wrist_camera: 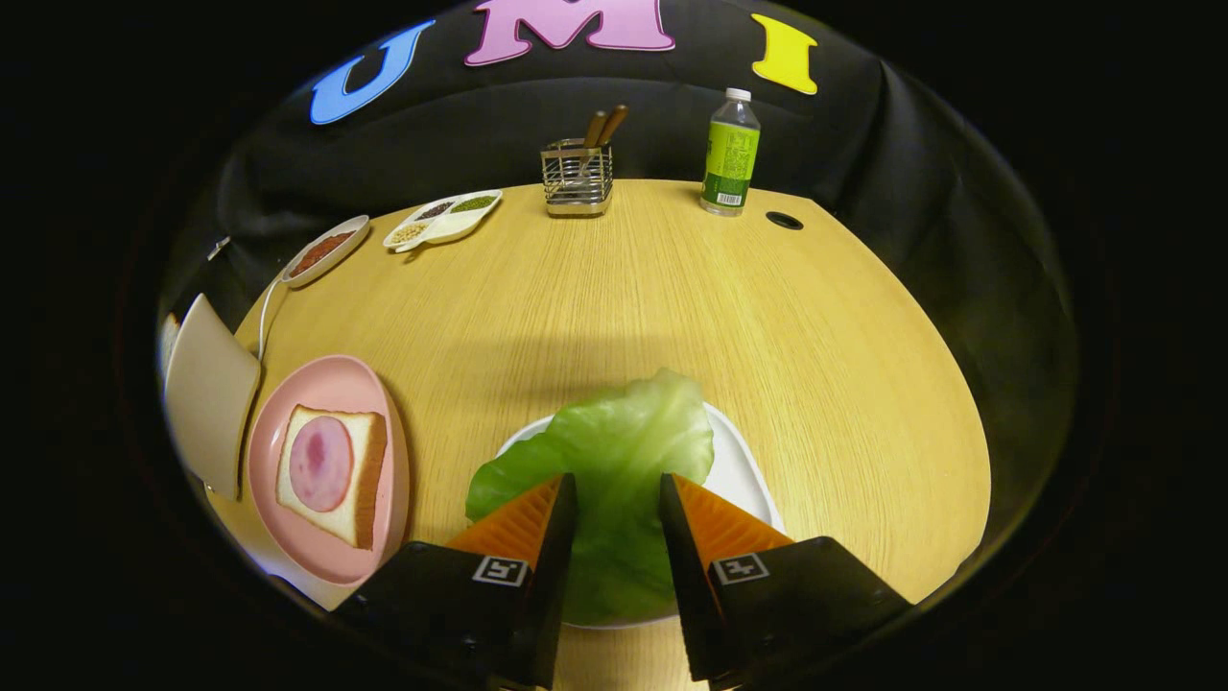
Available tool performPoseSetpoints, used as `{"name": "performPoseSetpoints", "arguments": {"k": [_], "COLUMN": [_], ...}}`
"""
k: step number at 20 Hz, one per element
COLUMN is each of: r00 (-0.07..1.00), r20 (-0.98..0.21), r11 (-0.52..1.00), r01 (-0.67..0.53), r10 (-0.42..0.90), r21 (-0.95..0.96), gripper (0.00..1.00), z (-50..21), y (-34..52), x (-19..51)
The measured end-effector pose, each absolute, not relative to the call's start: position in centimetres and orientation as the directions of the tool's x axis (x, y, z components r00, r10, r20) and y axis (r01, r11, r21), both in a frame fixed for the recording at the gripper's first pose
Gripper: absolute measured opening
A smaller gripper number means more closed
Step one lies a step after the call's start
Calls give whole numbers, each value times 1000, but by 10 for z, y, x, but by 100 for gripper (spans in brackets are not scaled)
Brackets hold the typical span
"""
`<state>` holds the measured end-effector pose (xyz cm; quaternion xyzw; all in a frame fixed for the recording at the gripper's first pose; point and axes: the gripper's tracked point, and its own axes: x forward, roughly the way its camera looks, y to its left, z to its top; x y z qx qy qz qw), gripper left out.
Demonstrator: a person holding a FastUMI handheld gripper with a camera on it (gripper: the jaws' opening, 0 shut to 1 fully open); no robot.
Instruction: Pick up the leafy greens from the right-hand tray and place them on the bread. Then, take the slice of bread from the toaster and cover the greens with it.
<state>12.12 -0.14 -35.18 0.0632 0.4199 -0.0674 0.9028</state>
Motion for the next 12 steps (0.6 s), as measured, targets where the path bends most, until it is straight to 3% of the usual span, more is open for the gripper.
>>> {"name": "performPoseSetpoints", "arguments": {"k": [2,3,5,12], "r00": [643,647,647,653], "r20": [-762,-760,-761,-757], "r11": [977,980,978,975], "r01": [200,184,189,176], "r10": [-76,-65,-52,-13], "r21": [71,73,93,135], "gripper": [22,22,10,7], "z": [-353,-353,-350,-336], "y": [-1,0,0,-3], "x": [123,122,121,125]}}
